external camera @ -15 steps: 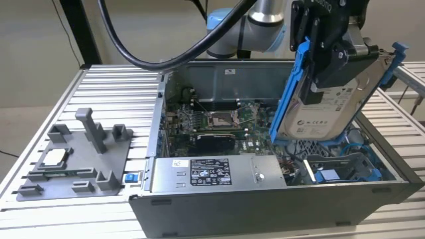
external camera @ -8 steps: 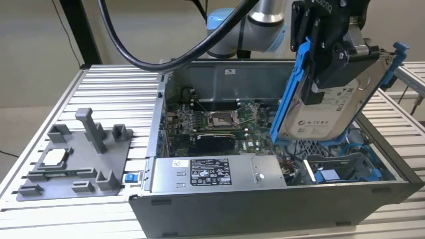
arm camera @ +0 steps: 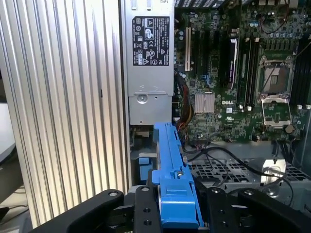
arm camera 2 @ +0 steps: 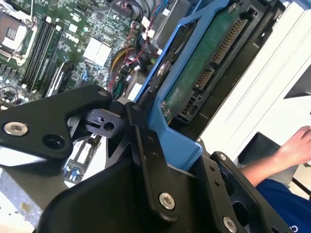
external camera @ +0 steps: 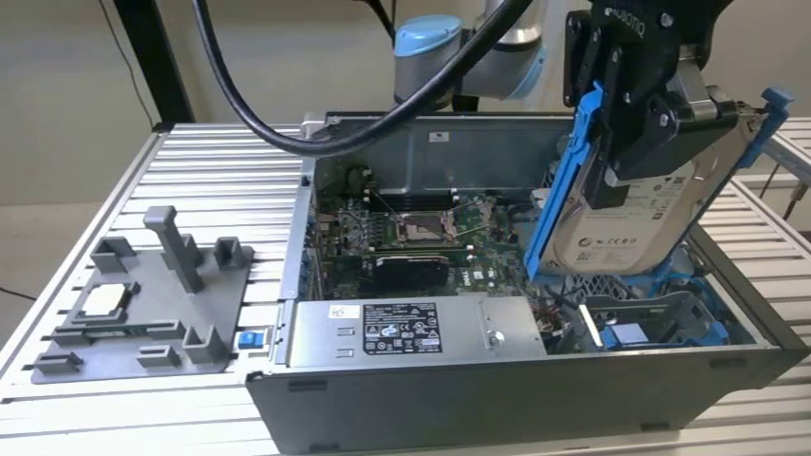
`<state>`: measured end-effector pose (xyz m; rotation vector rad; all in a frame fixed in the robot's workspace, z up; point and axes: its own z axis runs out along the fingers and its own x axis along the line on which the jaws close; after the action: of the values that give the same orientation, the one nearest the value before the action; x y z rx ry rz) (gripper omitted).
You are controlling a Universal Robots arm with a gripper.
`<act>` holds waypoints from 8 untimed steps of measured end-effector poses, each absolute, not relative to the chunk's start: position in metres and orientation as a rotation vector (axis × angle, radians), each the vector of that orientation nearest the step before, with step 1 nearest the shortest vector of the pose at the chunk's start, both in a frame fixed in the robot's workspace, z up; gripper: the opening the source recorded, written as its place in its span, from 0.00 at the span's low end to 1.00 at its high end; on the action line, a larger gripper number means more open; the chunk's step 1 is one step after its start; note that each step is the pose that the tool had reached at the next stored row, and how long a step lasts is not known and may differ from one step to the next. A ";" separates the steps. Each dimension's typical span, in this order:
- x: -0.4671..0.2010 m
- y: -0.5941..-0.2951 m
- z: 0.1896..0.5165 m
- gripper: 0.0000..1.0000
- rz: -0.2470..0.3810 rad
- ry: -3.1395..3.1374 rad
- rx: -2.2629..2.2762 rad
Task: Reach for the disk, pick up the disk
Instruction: 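Pick up the disk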
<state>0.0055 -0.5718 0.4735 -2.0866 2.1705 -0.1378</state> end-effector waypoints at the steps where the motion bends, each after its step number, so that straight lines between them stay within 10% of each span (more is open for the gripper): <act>1: 0.007 -0.572 0.473 0.00 -0.138 2.171 -2.086; 8: 0.029 -0.572 0.470 0.00 -0.138 2.173 -2.084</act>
<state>0.0293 -0.5723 0.4703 -2.0838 2.1732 -0.1382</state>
